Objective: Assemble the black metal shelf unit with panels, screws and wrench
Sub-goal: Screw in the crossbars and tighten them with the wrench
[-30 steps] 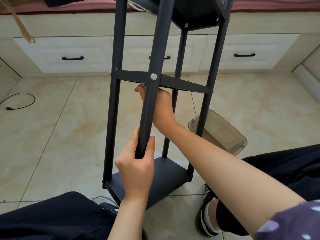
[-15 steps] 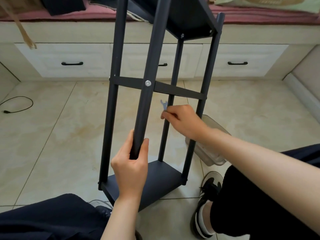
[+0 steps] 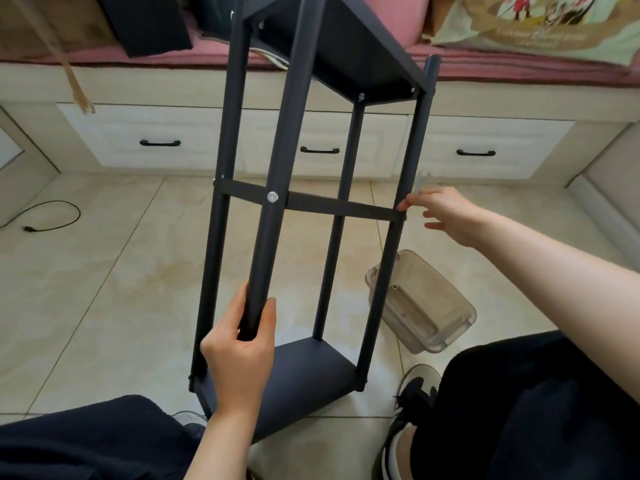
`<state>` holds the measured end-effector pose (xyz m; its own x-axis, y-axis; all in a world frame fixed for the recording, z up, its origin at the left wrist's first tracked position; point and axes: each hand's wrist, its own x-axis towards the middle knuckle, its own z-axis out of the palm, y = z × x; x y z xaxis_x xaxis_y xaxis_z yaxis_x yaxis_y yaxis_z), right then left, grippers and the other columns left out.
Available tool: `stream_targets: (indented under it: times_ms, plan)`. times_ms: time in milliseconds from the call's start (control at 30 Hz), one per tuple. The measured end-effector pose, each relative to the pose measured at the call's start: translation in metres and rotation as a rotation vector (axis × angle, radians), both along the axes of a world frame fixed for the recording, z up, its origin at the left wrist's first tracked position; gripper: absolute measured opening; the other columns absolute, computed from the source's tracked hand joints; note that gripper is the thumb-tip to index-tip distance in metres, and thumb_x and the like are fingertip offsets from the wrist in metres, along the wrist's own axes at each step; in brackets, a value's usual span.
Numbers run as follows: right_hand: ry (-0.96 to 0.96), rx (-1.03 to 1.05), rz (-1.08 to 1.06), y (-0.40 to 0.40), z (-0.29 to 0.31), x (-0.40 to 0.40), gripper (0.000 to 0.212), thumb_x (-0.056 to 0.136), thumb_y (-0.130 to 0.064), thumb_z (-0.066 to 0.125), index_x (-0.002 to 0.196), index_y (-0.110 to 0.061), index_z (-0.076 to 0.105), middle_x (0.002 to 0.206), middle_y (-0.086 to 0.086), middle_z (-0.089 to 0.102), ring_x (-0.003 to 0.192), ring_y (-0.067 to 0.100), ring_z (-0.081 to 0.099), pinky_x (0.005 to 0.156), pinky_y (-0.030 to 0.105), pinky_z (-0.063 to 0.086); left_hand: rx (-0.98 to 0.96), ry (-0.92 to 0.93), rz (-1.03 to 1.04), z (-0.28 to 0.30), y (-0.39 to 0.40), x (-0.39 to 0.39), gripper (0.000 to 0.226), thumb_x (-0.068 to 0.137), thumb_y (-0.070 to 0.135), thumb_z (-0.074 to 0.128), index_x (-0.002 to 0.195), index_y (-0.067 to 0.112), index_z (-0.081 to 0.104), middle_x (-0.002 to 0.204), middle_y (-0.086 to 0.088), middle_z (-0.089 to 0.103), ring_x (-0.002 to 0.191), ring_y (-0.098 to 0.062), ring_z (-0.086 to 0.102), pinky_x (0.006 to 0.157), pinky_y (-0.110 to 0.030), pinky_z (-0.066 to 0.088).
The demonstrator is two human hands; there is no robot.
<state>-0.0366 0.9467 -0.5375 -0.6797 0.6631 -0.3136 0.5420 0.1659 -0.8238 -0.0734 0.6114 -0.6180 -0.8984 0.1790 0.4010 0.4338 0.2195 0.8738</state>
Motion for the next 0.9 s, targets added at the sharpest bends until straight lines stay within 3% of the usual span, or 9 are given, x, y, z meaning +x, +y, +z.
stream_targets:
  times_ms: [133,233,300,400,467,600,733,900]
  plan:
    - [0.095,-0.158,-0.029,0.006,0.003,-0.007,0.017,0.096,-0.024,0.060,0.098,-0.014,0.074,0.144,0.002,0.049,0.131,0.028,0.044,0.108,0.042,0.040,0.014,0.025,0.014,-0.004,0.000,-0.004,0.031,0.091,0.022,0.070,0.118,0.008,0.071,0.074,0.020,0.064,0.060,-0.001,0.057,0.055,-0.006,0.041]
    - [0.161,-0.283,-0.033,0.007,0.006,-0.016,0.013,0.094,-0.021,0.062,0.095,-0.015,0.073,0.133,0.005,0.058,0.124,0.030,0.052,0.106,0.043,0.044,0.026,0.042,0.034,-0.008,-0.002,-0.007,0.032,0.093,0.029,0.070,0.122,0.015,0.070,0.081,0.021,0.066,0.064,0.002,0.059,0.059,-0.005,0.042]
    - [0.155,-0.305,-0.033,0.005,0.008,-0.020,0.012,0.093,-0.021,0.062,0.090,-0.014,0.072,0.124,0.006,0.060,0.120,0.030,0.056,0.101,0.043,0.047,0.028,0.047,0.047,-0.010,-0.006,-0.011,0.031,0.092,0.031,0.068,0.121,0.018,0.071,0.076,0.025,0.062,0.062,0.003,0.057,0.059,-0.004,0.040]
    - [0.170,-0.263,-0.043,-0.001,0.009,-0.025,0.021,0.095,-0.028,0.059,0.082,-0.018,0.073,0.088,0.002,0.052,0.096,0.020,0.058,0.085,0.031,0.047,0.045,0.047,0.052,-0.014,-0.008,-0.019,0.030,0.095,0.038,0.067,0.119,0.021,0.069,0.075,0.030,0.059,0.065,0.006,0.056,0.060,-0.003,0.039]
    - [0.239,-0.283,-0.072,-0.004,0.009,-0.025,0.026,0.096,-0.029,0.058,0.079,-0.018,0.073,0.073,-0.002,0.039,0.077,0.015,0.047,0.076,0.025,0.041,0.037,0.024,0.064,-0.021,-0.006,-0.024,0.031,0.094,0.038,0.068,0.116,0.016,0.071,0.073,0.027,0.058,0.063,0.002,0.054,0.060,-0.005,0.038]
    - [0.350,-0.315,-0.028,-0.006,0.020,-0.019,0.025,0.097,-0.026,0.056,0.081,-0.016,0.073,0.069,-0.003,0.038,0.069,0.012,0.039,0.070,0.024,0.032,-0.002,-0.078,0.146,-0.031,-0.004,-0.039,0.017,0.094,0.030,0.071,0.106,0.019,0.069,0.069,0.009,0.059,0.062,-0.012,0.052,0.054,-0.016,0.039]
    - [0.365,-0.302,0.085,-0.023,0.045,-0.017,0.026,0.097,-0.027,0.054,0.081,-0.018,0.073,0.069,-0.002,0.038,0.069,0.012,0.040,0.074,0.030,0.029,-0.032,-0.190,0.246,-0.036,-0.003,-0.048,0.011,0.099,0.028,0.064,0.102,0.017,0.062,0.069,0.011,0.055,0.063,0.003,0.055,0.053,-0.010,0.040]
    - [0.450,-0.394,0.105,-0.047,0.063,-0.015,0.031,0.095,-0.024,0.056,0.071,-0.019,0.075,0.073,-0.002,0.042,0.069,0.012,0.040,0.074,0.027,0.029,-0.076,-0.308,0.241,-0.041,-0.006,-0.065,0.013,0.103,0.033,0.054,0.102,0.021,0.057,0.073,0.006,0.054,0.061,-0.001,0.052,0.057,-0.027,0.038]
